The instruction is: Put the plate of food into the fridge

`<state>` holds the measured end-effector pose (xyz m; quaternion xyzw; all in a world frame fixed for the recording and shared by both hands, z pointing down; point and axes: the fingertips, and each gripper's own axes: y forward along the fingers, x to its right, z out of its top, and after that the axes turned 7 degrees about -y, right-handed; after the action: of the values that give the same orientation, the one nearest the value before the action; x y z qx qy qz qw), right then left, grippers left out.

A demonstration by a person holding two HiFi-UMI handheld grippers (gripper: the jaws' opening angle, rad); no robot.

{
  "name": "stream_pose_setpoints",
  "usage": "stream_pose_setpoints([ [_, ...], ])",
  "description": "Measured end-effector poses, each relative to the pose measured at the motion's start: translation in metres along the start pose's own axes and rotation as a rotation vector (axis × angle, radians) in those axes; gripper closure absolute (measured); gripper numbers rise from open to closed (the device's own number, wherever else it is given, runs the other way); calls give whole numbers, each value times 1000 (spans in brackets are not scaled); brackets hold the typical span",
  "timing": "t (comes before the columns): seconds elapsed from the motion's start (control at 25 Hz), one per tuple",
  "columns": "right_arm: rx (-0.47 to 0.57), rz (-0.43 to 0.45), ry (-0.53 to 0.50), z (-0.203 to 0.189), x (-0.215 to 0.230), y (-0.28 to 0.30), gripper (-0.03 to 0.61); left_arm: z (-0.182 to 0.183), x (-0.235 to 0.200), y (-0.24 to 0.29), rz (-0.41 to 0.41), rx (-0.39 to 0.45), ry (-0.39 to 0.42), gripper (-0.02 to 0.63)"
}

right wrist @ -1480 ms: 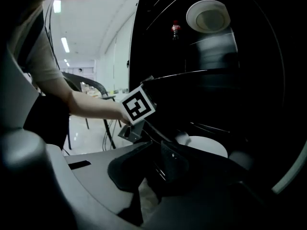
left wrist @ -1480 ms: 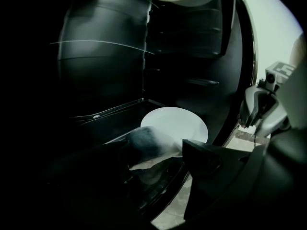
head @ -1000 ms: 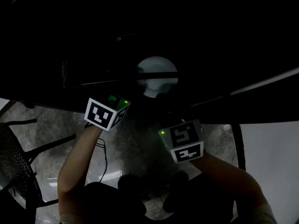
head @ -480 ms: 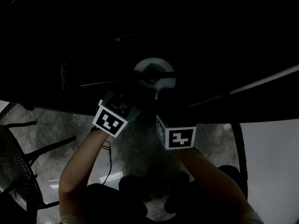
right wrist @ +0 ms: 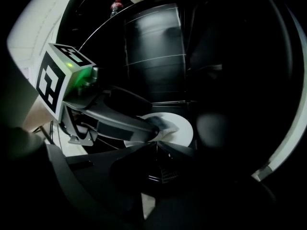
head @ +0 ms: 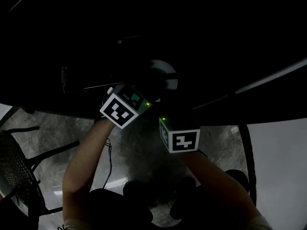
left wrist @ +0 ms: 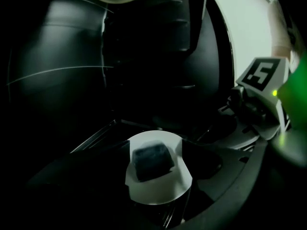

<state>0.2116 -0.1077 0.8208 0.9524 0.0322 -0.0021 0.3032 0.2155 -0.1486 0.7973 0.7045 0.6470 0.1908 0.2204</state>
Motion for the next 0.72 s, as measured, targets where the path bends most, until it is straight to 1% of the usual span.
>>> stream_pose_setpoints([
  [0.16, 13, 22, 17, 0, 0, -3, 555, -1, -1, 4, 15, -12, 17, 267],
  [0.24, 17, 34, 29, 0, -3, -3, 555, -5, -1, 2, 31, -16, 48, 267],
  [0.32, 24, 44, 38, 0, -4, -2, 555, -7, -1, -7, 57, 7, 70, 267],
  [0.4, 28, 49, 31, 0, -4, -1, 555, -5, 5, -18, 66, 47, 81, 267],
  [0.48, 30, 58, 31, 1, -4, 1, 555, -7, 12, -28, 65, 59, 124, 267],
  [0.56, 46, 72, 50, 3, -4, 1, 555, -14, 20, -34, 52, 39, 181, 267],
  [0.64, 91, 80, 61, 11, -4, -3, 554, -24, 27, -34, 34, 7, 216, 267],
  [0.72, 138, 90, 36, 20, -9, -11, 554, -33, 30, -28, 40, -19, 250, 267],
])
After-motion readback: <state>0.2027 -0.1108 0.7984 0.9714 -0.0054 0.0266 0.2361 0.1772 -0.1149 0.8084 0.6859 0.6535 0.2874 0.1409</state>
